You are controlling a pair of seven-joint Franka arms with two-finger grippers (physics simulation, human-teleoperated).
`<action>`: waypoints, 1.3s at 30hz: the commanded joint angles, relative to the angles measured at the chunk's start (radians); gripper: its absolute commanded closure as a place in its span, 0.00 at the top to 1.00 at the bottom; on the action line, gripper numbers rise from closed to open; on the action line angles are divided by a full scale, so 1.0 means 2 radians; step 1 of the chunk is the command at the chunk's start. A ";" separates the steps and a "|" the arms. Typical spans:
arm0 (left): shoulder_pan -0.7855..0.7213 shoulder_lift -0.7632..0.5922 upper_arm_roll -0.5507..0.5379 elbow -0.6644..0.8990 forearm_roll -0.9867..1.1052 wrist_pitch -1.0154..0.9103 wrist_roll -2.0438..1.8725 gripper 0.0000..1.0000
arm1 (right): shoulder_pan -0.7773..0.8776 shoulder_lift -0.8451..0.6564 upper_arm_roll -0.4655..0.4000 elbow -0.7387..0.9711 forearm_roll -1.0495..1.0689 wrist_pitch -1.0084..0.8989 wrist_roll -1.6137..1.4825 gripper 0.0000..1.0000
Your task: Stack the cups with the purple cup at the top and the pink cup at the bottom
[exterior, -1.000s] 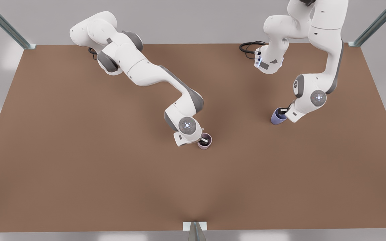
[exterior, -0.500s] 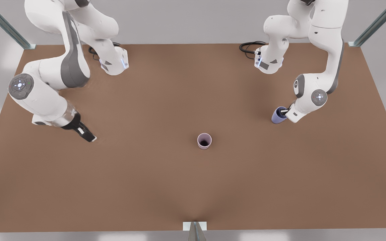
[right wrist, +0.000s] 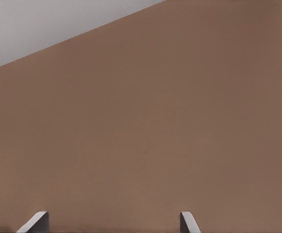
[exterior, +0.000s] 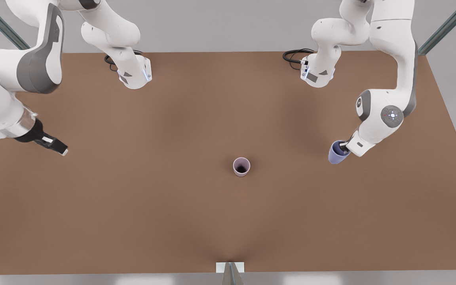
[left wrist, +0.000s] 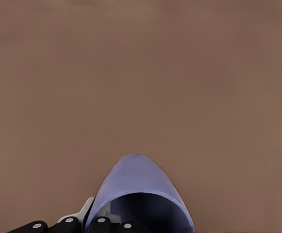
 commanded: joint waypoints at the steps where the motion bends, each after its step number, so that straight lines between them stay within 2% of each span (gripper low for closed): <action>1: -0.024 0.010 -0.020 0.038 -0.004 -0.085 -0.093 0.21 | 0.000 0.000 0.000 0.001 0.000 -0.005 -0.185 1.00; 6: -0.028 0.087 -0.094 0.183 -0.024 -0.164 -0.224 0.21 | 0.000 0.000 -0.001 0.009 0.001 -0.006 -0.185 1.00; 12: -0.030 0.167 -0.193 0.295 -0.047 -0.170 -0.407 0.21 | -0.003 0.002 0.000 0.016 0.004 -0.009 -0.185 1.00; 18: -0.091 0.237 -0.194 0.390 -0.043 -0.165 -0.515 0.21 | -0.004 0.003 0.000 0.016 0.005 -0.008 -0.184 1.00; 22: -0.116 0.256 -0.193 0.403 -0.039 -0.163 -0.533 0.21 | -0.004 0.003 0.000 0.016 0.006 -0.010 -0.185 1.00; 39: -0.116 0.276 -0.189 0.401 -0.022 -0.162 -0.533 0.21 | -0.003 0.004 0.000 0.015 0.005 -0.005 -0.185 1.00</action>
